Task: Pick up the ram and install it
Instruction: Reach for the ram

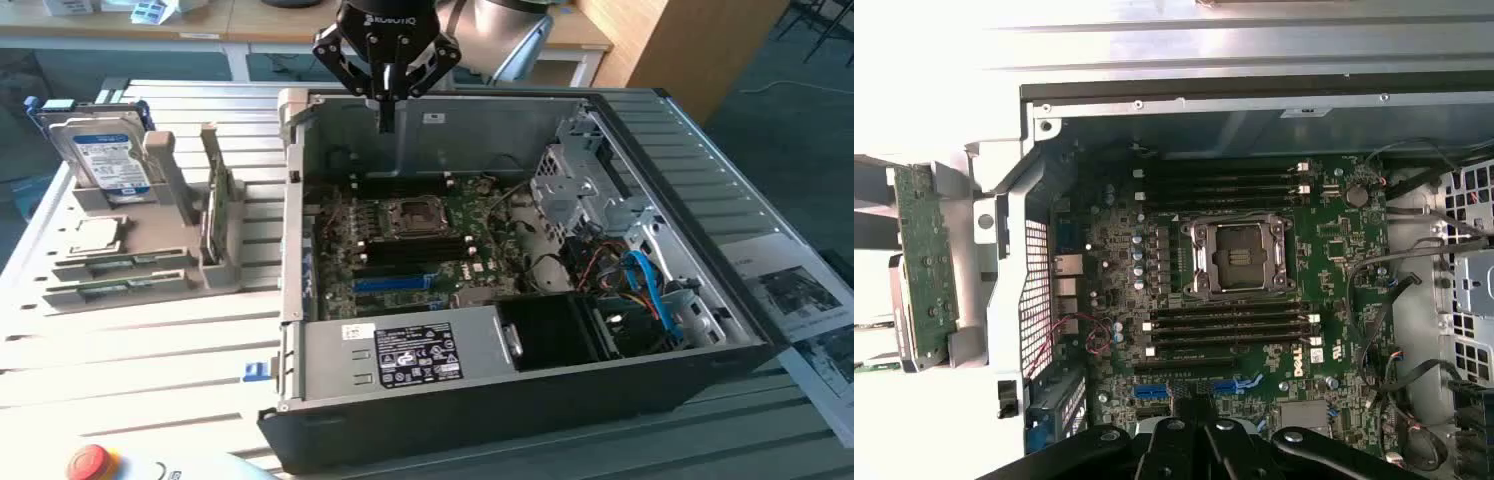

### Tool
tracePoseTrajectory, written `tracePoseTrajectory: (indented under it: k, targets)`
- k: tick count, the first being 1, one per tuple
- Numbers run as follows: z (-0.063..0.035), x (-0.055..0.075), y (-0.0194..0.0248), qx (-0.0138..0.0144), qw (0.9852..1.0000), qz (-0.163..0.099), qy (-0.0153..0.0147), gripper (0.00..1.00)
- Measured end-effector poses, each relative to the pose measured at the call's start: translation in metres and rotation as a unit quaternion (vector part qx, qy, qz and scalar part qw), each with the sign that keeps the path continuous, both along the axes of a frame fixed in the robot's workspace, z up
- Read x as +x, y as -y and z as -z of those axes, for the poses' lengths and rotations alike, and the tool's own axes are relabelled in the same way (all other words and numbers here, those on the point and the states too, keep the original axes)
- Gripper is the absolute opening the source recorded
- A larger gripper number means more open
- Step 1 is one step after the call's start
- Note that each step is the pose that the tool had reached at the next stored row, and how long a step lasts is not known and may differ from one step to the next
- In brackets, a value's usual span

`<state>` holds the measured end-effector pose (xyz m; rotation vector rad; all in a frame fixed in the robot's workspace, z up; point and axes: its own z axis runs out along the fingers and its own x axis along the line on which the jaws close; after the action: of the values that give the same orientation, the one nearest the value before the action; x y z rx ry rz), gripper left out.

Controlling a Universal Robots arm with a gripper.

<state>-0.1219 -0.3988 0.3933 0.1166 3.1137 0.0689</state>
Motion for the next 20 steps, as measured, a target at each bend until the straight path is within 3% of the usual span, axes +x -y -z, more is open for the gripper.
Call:
tracePoseTrajectory:
  k: [11,20]
  targets:
    - [0.0001,-0.002,-0.0005,0.0,1.0,0.0,0.0,0.11]
    - [0.0004,-0.012,-0.0052,0.0,1.0,0.0,0.0,0.11]
